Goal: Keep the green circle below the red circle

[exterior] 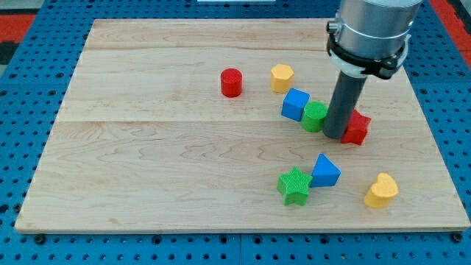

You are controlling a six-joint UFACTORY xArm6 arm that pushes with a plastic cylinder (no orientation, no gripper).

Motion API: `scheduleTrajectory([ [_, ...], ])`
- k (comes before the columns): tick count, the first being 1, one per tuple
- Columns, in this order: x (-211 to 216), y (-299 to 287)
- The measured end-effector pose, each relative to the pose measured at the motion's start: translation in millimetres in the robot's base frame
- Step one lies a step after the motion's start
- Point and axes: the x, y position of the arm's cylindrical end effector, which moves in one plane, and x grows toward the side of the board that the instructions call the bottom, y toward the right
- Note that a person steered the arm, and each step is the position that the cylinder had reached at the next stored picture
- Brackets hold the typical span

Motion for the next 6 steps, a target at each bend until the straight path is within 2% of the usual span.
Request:
scheduleTrajectory([
  [2,-3,12],
  [3,-24,31],
  [4,-31,7],
  [5,-18,-41],
  [6,5,-65],
])
